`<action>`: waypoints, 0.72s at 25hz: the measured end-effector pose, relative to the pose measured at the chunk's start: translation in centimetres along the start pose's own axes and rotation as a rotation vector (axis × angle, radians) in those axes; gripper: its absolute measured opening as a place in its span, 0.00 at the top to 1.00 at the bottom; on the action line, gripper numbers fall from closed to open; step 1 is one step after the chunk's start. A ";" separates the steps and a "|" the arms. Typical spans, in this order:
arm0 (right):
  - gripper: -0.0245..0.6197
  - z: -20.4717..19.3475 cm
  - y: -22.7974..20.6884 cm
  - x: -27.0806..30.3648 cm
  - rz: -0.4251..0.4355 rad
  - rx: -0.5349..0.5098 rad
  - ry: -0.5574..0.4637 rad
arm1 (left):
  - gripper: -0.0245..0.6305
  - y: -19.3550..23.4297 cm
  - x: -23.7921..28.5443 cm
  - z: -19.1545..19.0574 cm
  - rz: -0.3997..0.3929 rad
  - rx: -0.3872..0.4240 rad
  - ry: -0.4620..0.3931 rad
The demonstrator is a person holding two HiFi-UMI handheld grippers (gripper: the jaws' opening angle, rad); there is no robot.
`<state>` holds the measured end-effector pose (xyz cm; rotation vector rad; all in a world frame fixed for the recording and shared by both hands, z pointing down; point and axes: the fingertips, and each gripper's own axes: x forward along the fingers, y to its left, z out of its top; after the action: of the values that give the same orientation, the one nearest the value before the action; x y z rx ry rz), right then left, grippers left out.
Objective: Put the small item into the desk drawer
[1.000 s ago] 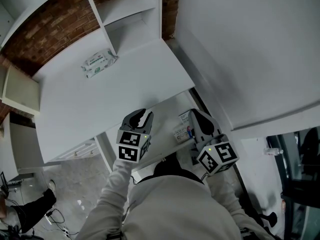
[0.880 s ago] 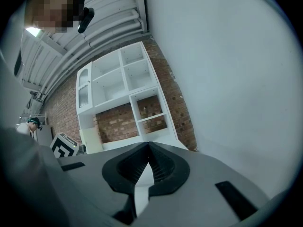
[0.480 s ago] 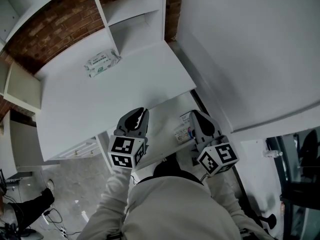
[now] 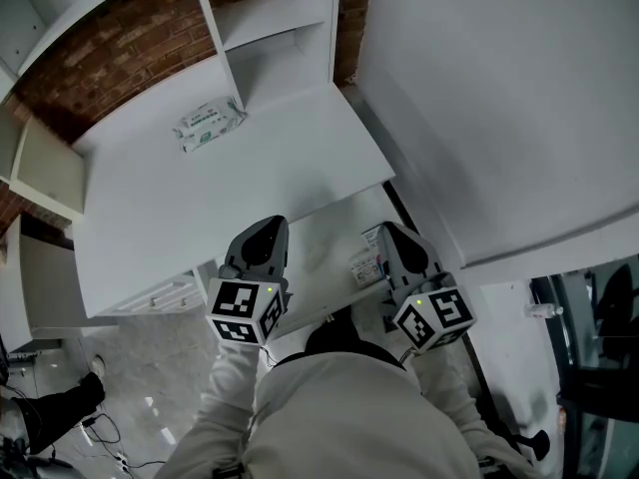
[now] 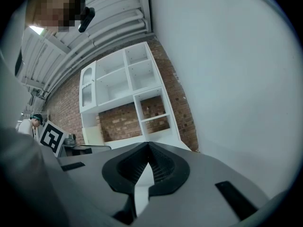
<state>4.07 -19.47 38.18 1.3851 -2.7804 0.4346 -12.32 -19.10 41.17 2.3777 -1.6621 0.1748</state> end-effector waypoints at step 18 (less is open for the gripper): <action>0.92 -0.1 1.4 0.0 0.022 -0.115 0.024 | 0.93 0.5 -2.0 1.4 0.033 -0.021 -0.048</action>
<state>2.93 -18.66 37.98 1.3175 -2.7555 0.2841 -13.56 -17.76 39.42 2.3582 -1.7168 0.1070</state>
